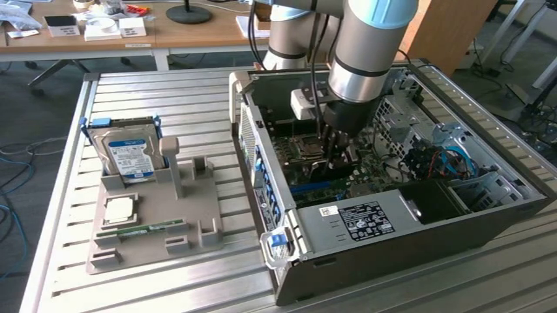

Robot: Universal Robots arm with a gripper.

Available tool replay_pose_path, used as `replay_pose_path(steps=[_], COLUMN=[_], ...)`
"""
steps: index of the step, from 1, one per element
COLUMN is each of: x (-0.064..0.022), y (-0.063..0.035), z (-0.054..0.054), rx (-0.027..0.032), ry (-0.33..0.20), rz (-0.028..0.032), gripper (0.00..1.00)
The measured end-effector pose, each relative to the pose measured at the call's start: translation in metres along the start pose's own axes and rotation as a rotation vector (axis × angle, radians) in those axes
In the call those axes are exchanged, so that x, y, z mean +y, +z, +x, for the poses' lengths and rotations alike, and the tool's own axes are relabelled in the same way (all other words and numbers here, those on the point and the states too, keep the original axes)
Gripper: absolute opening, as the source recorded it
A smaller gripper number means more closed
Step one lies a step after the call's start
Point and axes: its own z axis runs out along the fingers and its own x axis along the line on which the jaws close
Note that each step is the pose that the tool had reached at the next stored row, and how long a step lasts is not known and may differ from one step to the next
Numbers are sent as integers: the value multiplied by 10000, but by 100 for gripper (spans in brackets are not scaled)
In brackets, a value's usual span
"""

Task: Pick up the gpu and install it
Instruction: 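Insert the gpu into the slot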

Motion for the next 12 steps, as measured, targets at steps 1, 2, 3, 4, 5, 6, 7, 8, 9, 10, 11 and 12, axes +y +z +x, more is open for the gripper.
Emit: replay_pose_path(steps=[1, 2, 3, 4, 5, 6, 7, 8, 9, 10, 11, 12], x=[10, 18, 27, 35, 41, 44, 45, 45, 45, 46, 48, 53], y=[3, 5, 8, 10, 11, 12, 12, 12, 13, 12, 13, 12], z=[-3, -5, -7, -9, -11, -12, -12, -12, -13, -13, -13, -14], rx=[0, 0, 1, 0, 1, 1, 1, 1, 0, 0, 0, 1], ry=[0, 0, 0, 0, 0, 0, -1, -2, -2, -1, 1, 3], rz=[0, 1, 1, 2, 2, 1, 1, 2, 2, 3, 2, 2], gripper=[27, 27, 27, 27, 27, 27, 27, 27, 27, 27, 27, 27])
